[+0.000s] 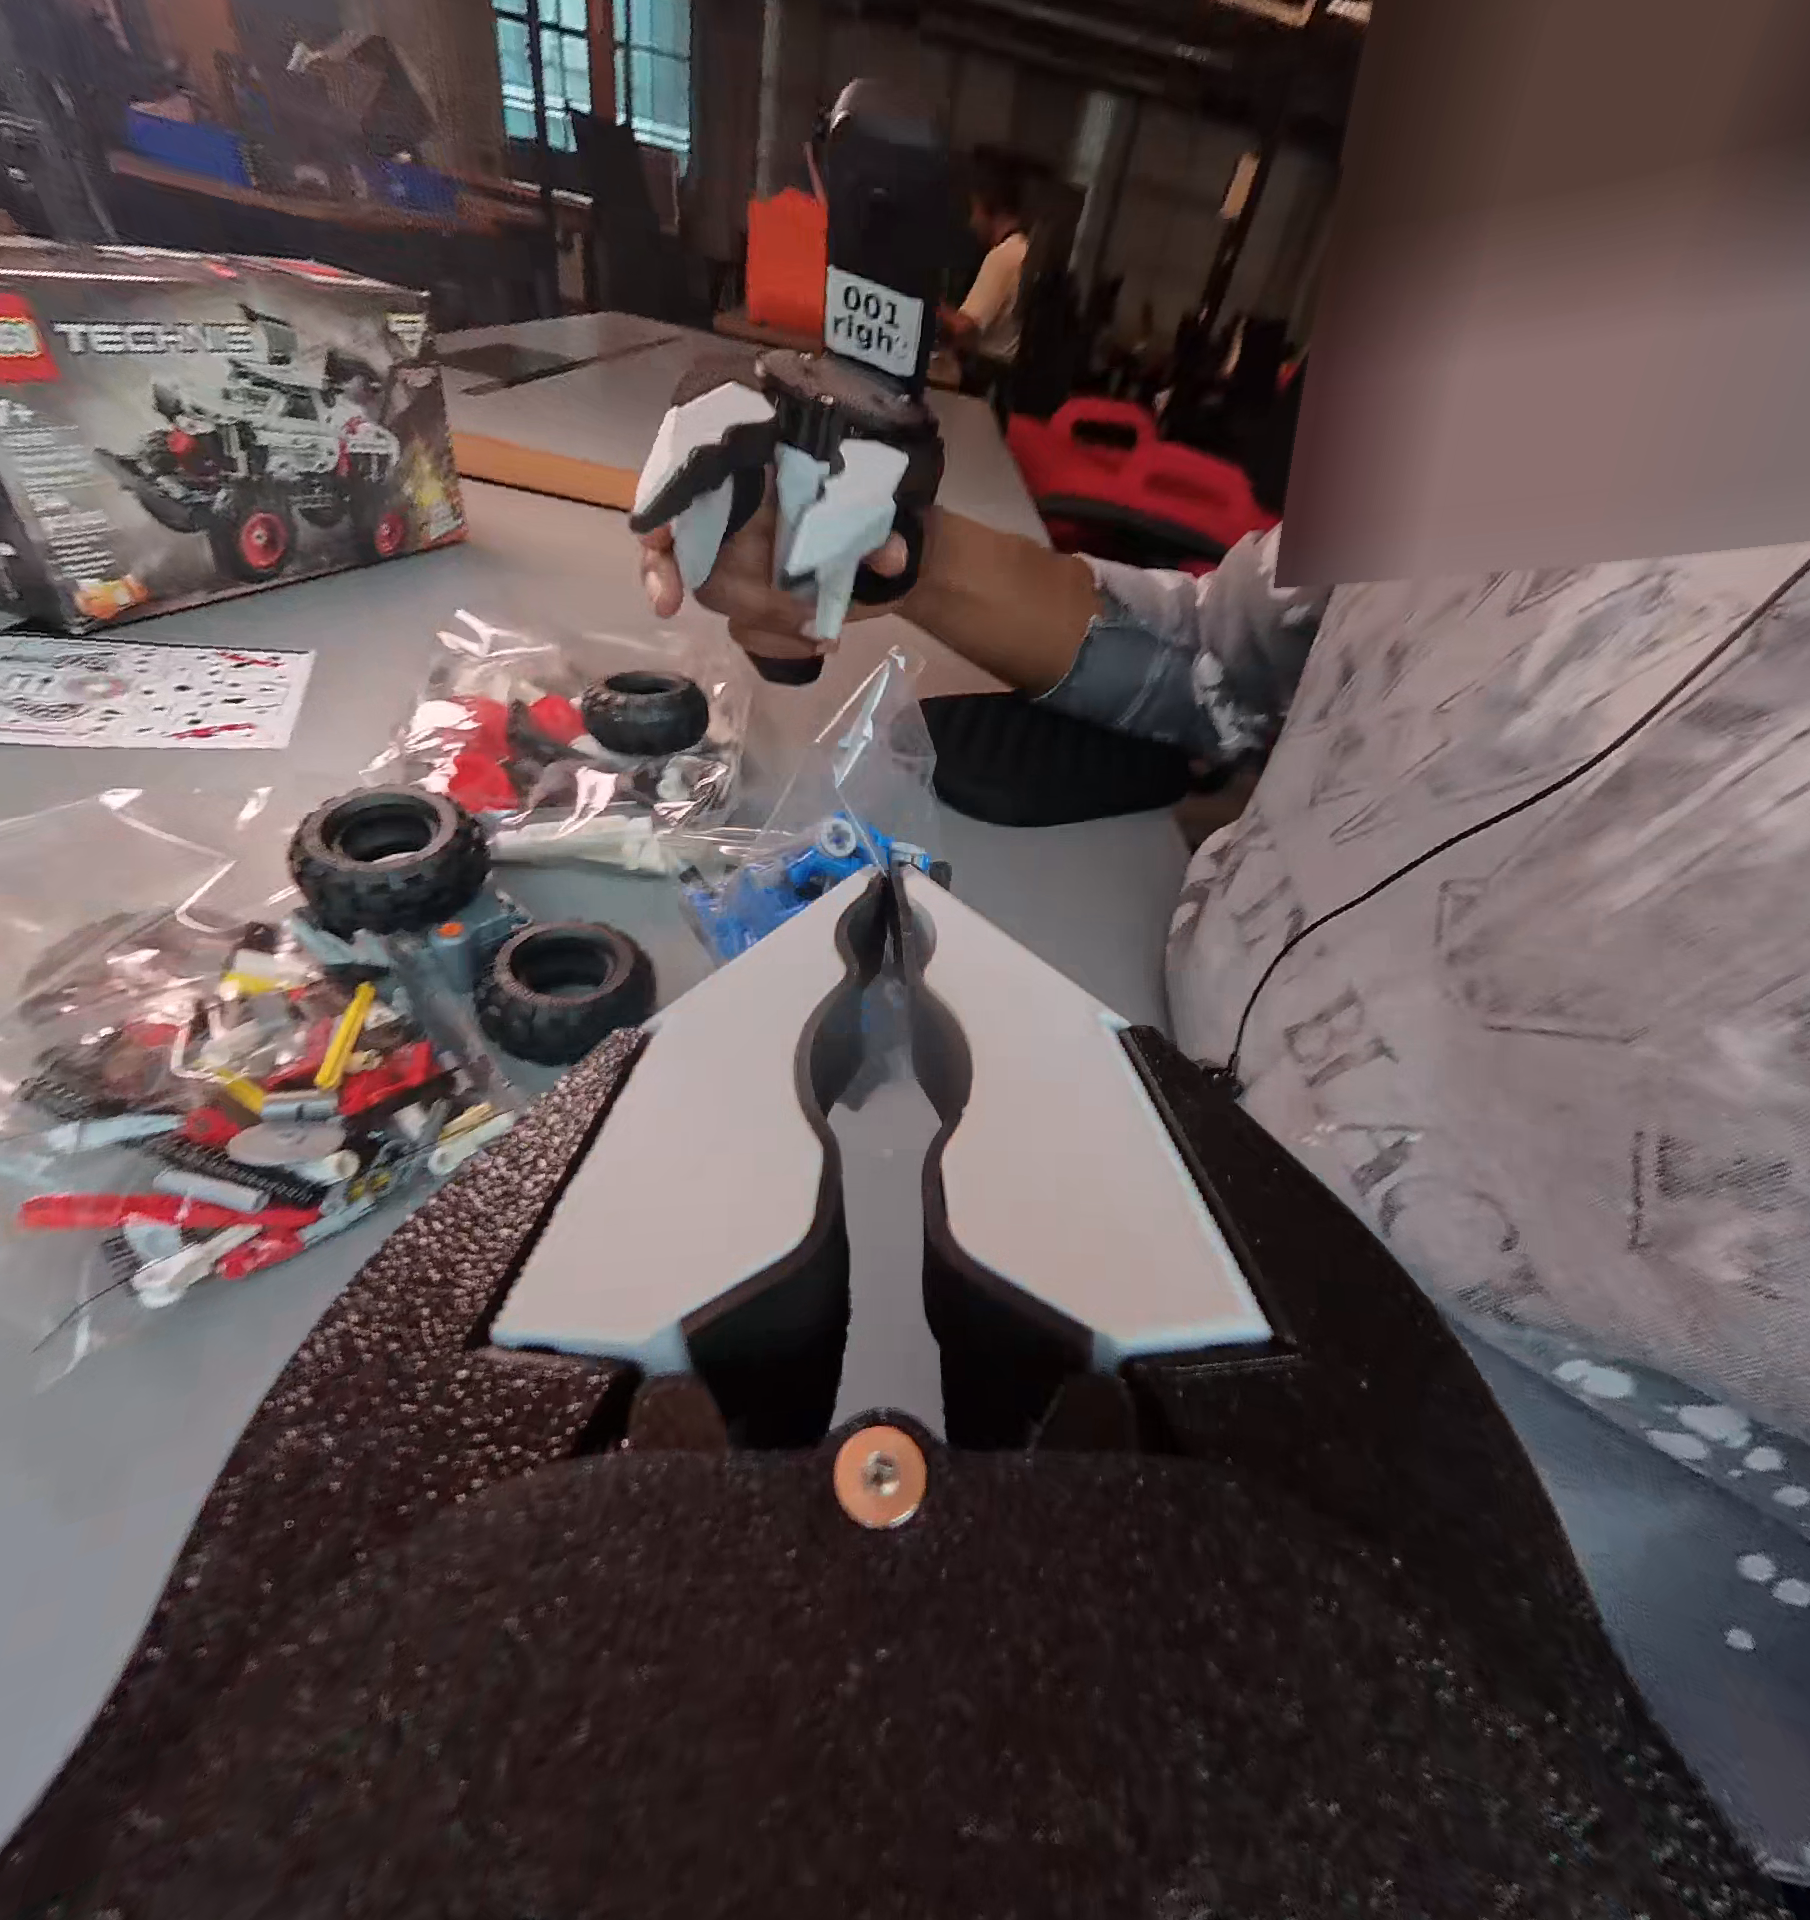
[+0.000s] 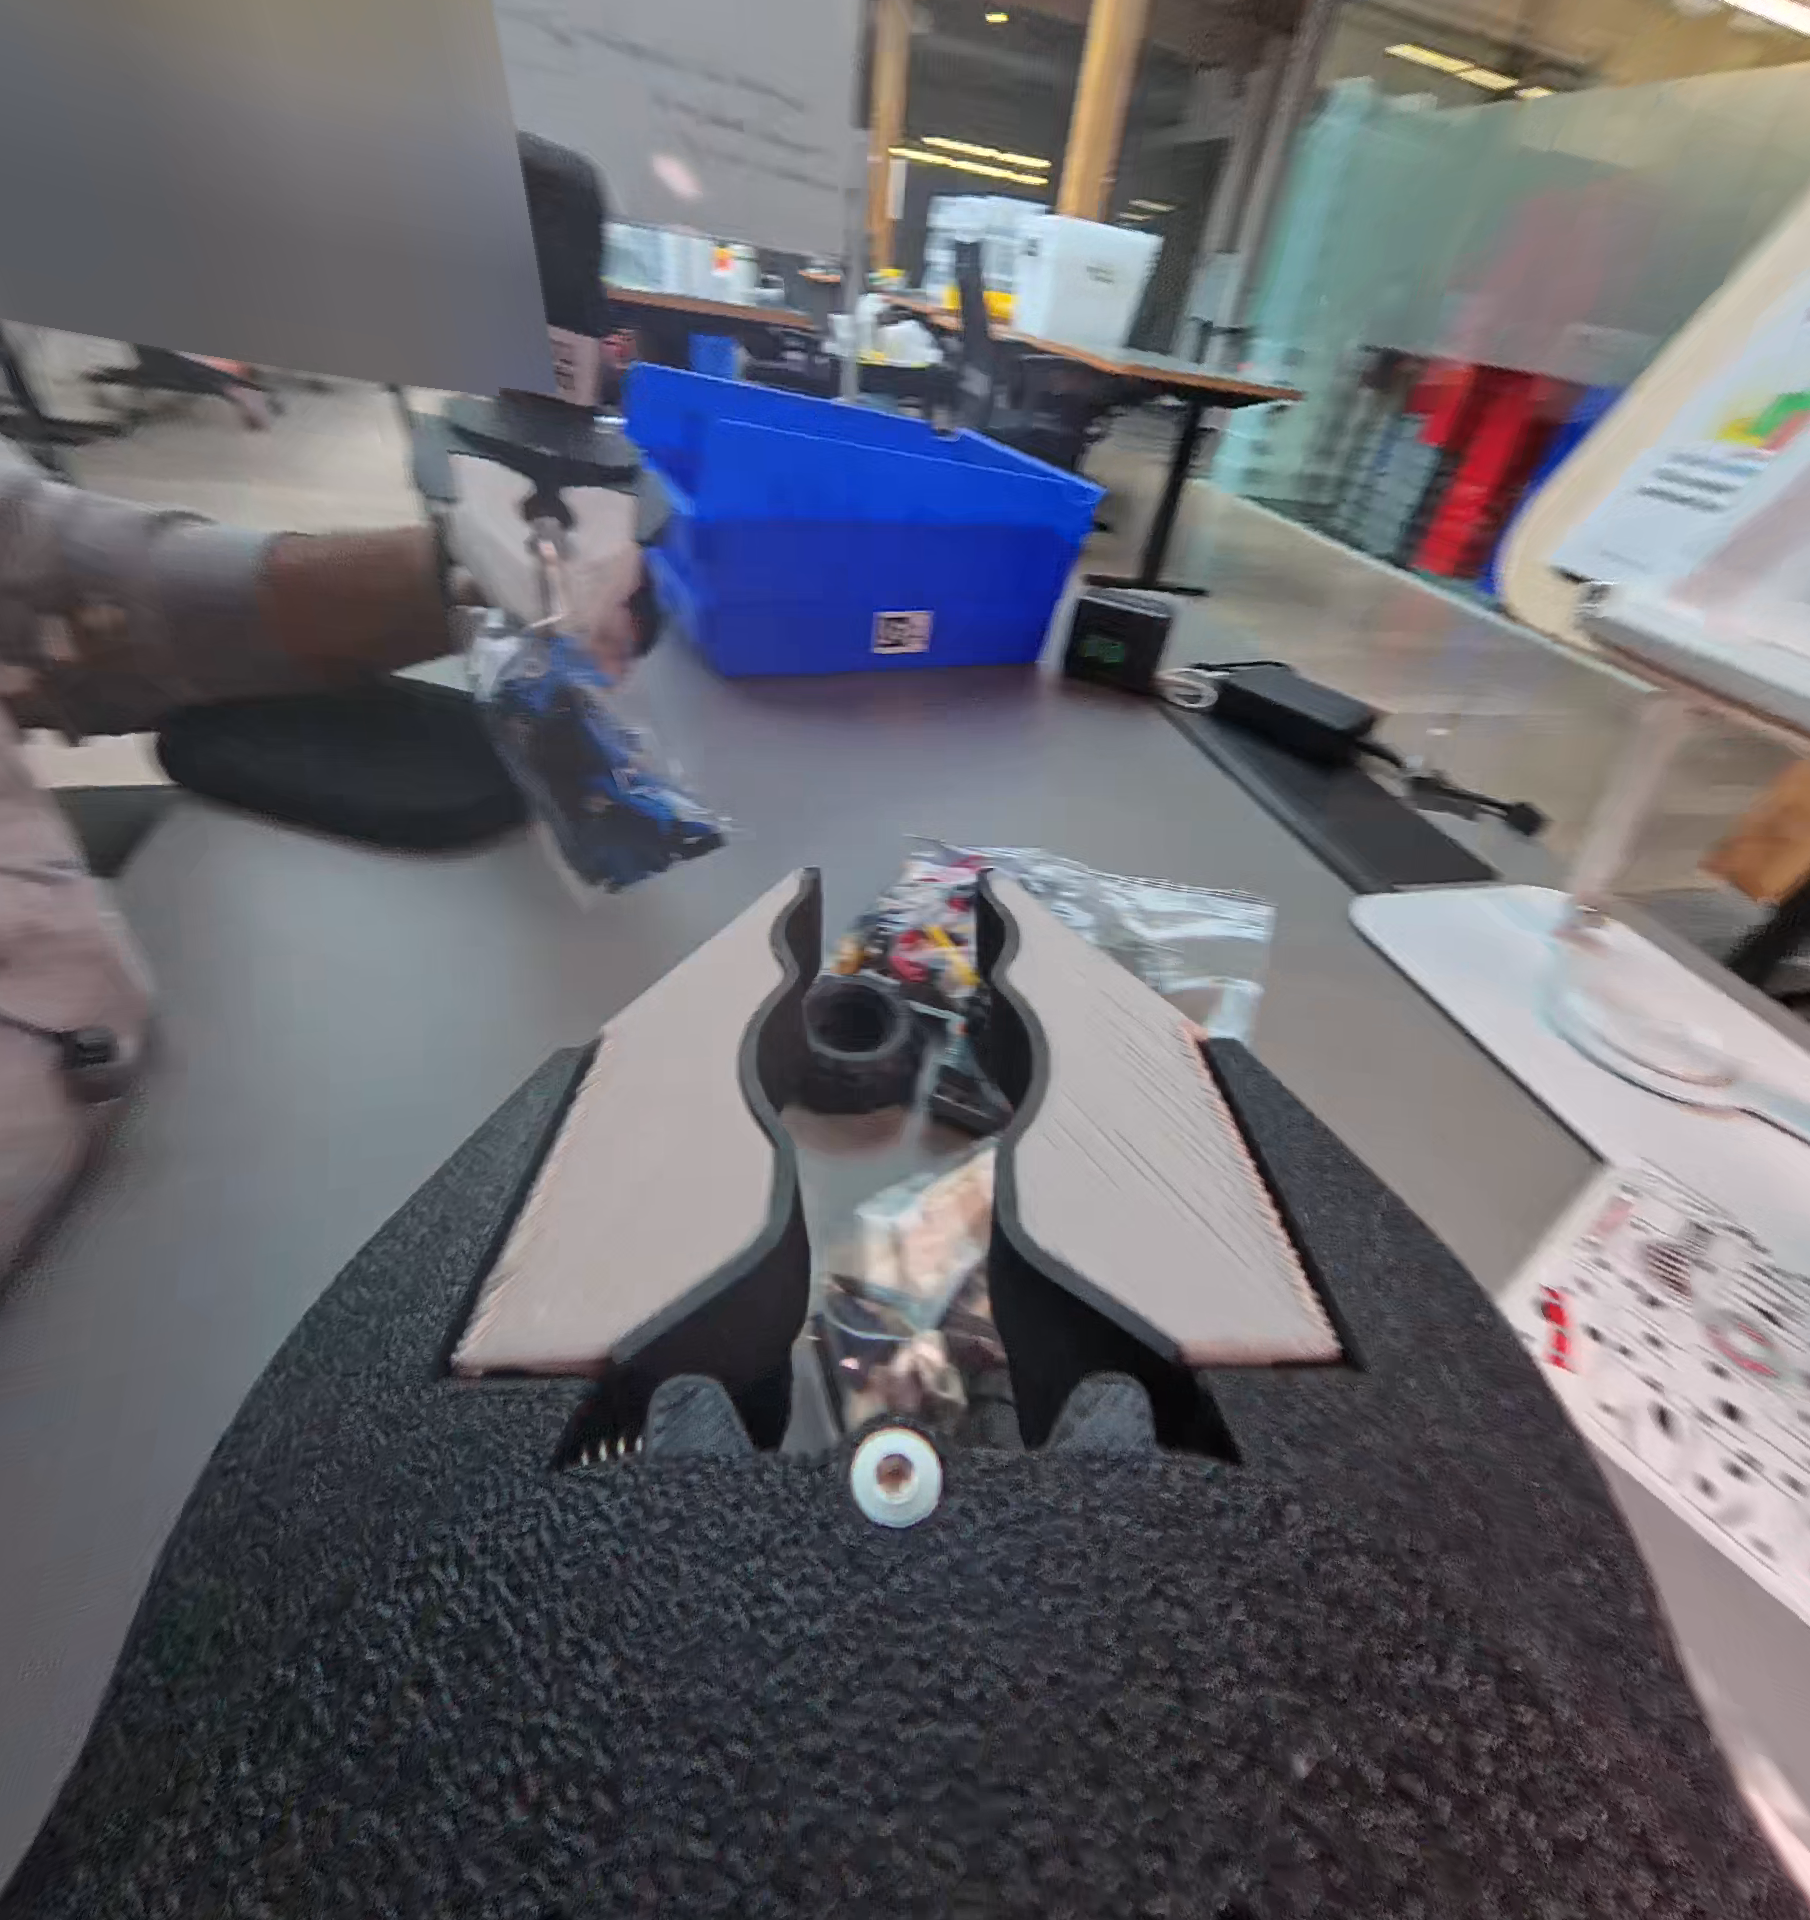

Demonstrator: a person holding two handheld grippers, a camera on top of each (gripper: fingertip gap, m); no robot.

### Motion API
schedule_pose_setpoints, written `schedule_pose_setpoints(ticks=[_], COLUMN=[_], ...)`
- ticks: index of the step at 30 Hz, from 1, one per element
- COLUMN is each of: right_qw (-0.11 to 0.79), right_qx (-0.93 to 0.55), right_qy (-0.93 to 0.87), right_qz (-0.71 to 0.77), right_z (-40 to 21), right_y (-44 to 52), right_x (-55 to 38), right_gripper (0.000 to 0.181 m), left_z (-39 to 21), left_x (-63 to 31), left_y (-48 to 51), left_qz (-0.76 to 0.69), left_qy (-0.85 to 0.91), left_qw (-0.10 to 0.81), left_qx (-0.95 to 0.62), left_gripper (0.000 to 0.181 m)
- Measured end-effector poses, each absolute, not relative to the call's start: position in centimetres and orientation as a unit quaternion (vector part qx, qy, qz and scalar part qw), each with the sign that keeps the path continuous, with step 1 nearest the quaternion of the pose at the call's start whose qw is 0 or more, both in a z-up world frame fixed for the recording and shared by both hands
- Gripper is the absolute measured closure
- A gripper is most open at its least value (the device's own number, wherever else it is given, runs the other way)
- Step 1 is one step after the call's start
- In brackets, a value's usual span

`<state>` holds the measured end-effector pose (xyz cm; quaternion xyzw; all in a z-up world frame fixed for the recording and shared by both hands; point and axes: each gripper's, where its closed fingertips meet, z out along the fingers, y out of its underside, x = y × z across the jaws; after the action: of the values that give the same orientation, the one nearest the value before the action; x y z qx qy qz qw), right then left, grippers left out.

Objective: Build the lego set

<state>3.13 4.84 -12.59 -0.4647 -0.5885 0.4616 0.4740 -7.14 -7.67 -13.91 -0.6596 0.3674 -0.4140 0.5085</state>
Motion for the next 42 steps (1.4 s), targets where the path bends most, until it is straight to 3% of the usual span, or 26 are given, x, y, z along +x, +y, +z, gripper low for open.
schedule_pose_setpoints(ticks=[3, 6, 8, 9, 10, 11, 15, 21, 22, 26, 28, 34, 38, 40, 42], right_qw=[0.395, 0.345, 0.323, 0.315, 0.304, 0.297, 0.300, 0.281, 0.277, 0.228, 0.219, 0.196, 0.190, 0.196, 0.195], right_qx=[-0.422, -0.407, -0.397, -0.388, -0.370, -0.361, -0.378, -0.411, -0.419, -0.439, -0.444, -0.422, -0.402, -0.405, -0.409], right_qy=[-0.665, -0.691, -0.710, -0.718, -0.727, -0.727, -0.667, -0.657, -0.649, -0.616, -0.618, -0.625, -0.629, -0.627, -0.618], right_qz=[0.473, 0.487, 0.485, 0.485, 0.492, 0.502, 0.567, 0.566, 0.571, 0.614, 0.611, 0.626, 0.638, 0.636, 0.642], right_z=[-14.4, -16.7, -18.3, -18.8, -18.9, -18.6, -15.2, -16.0, -15.9, -15.4, -15.9, -15.7, -14.8, -14.7, -14.6], right_y=[-1.0, -5.0, -6.4, -6.8, -7.4, -7.7, -6.3, -5.5, -5.1, -5.0, -5.1, -6.1, -6.5, -6.2, -6.1], right_x=[1.8, -0.2, -0.8, -0.7, -0.1, 0.5, 2.0, 1.8, 1.8, 2.0, 1.8, 2.4, 3.1, 2.9, 2.8], right_gripper=[0.103, 0.088, 0.099, 0.122, 0.169, 0.181, 0.181, 0.181, 0.181, 0.181, 0.181, 0.181, 0.181, 0.181, 0.181], left_z=[-13.2, -12.8, -12.4, -12.3, -12.2, -12.1, -13.6, -14.2, -14.5, -14.9, -15.9, -18.3, -18.3, -18.4, -19.4], left_x=[-5.1, -3.0, -2.2, -2.0, -2.3, -2.9, -5.0, -6.0, -6.3, -5.4, -4.1, -2.1, -2.3, -1.4, -0.4], left_y=[-8.6, -9.6, -10.3, -10.3, -10.2, -9.8, -8.4, -5.9, -5.6, -5.4, -5.8, -6.7, -5.8, -6.2, -6.7], left_qz=[-0.471, -0.517, -0.540, -0.543, -0.540, -0.533, -0.507, -0.483, -0.479, -0.497, -0.494, -0.462, -0.426, -0.425, -0.414], left_qy=[0.373, 0.391, 0.402, 0.404, 0.405, 0.399, 0.362, 0.313, 0.305, 0.286, 0.308, 0.358, 0.369, 0.389, 0.414], left_qw=[0.489, 0.461, 0.447, 0.445, 0.448, 0.456, 0.464, 0.478, 0.477, 0.460, 0.435, 0.390, 0.414, 0.404, 0.382], left_qx=[-0.633, -0.606, -0.589, -0.586, -0.586, -0.590, -0.630, -0.664, -0.671, -0.678, -0.687, -0.712, -0.715, -0.711, -0.715], left_gripper=[0.181, 0.181, 0.181, 0.181, 0.181, 0.181, 0.181, 0.180, 0.175, 0.122, 0.113, 0.132, 0.108, 0.107, 0.141])
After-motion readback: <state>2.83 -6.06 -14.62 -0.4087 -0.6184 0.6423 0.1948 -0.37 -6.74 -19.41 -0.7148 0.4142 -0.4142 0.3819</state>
